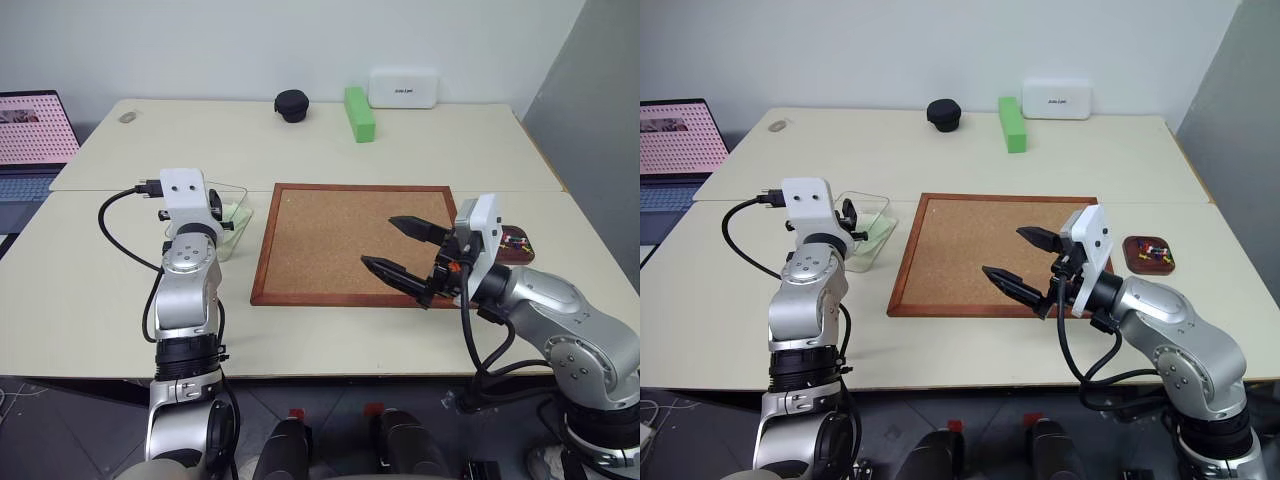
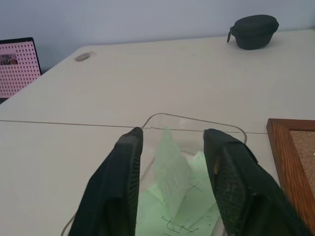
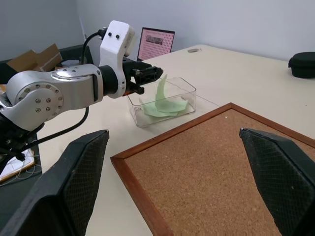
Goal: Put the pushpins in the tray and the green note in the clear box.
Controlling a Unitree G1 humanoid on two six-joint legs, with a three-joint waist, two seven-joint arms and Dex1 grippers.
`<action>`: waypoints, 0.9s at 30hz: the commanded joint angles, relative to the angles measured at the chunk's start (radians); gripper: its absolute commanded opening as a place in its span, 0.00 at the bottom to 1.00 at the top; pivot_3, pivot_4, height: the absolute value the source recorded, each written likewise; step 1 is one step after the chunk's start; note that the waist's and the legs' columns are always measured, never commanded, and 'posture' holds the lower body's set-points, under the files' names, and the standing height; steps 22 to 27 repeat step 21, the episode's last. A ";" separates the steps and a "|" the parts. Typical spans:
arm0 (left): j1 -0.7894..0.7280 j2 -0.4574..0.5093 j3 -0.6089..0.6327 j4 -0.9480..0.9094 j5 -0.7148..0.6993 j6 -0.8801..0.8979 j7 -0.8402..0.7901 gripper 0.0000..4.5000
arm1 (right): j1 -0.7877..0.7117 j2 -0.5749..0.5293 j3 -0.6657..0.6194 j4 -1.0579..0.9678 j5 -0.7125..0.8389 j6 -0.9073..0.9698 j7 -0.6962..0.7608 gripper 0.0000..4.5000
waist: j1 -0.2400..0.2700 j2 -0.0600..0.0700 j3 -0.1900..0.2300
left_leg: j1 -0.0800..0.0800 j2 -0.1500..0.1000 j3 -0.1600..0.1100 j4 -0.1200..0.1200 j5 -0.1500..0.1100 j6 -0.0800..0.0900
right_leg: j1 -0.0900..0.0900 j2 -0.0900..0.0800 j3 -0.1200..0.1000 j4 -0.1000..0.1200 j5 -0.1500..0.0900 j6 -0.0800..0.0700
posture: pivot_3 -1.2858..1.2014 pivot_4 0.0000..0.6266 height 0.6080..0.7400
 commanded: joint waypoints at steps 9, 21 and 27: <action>0.029 -0.038 -0.047 -0.060 -0.093 -0.022 -0.088 0.99 | 0.019 -0.002 -0.027 0.005 -0.074 -0.021 -0.112 1.00 | 0.000 0.000 0.000 | 0.000 0.000 0.000 0.000 0.000 0.000 | 0.000 0.000 0.000 0.000 0.000 0.000 | 0.52 0.24 1.00; 0.266 -0.174 -0.275 -0.253 -0.174 -0.044 -0.236 0.99 | 0.125 0.150 0.044 0.115 -0.444 -0.060 -0.451 1.00 | -0.005 0.000 0.000 | 0.001 0.001 0.002 -0.001 0.000 0.000 | 0.000 0.001 0.002 0.000 0.000 0.000 | 0.52 0.24 1.00; 0.266 -0.174 -0.275 -0.253 -0.174 -0.044 -0.236 0.99 | 0.125 0.150 0.044 0.115 -0.444 -0.060 -0.451 1.00 | -0.005 0.000 0.000 | 0.001 0.001 0.002 -0.001 0.000 0.000 | 0.000 0.001 0.002 0.000 0.000 0.000 | 0.52 0.24 1.00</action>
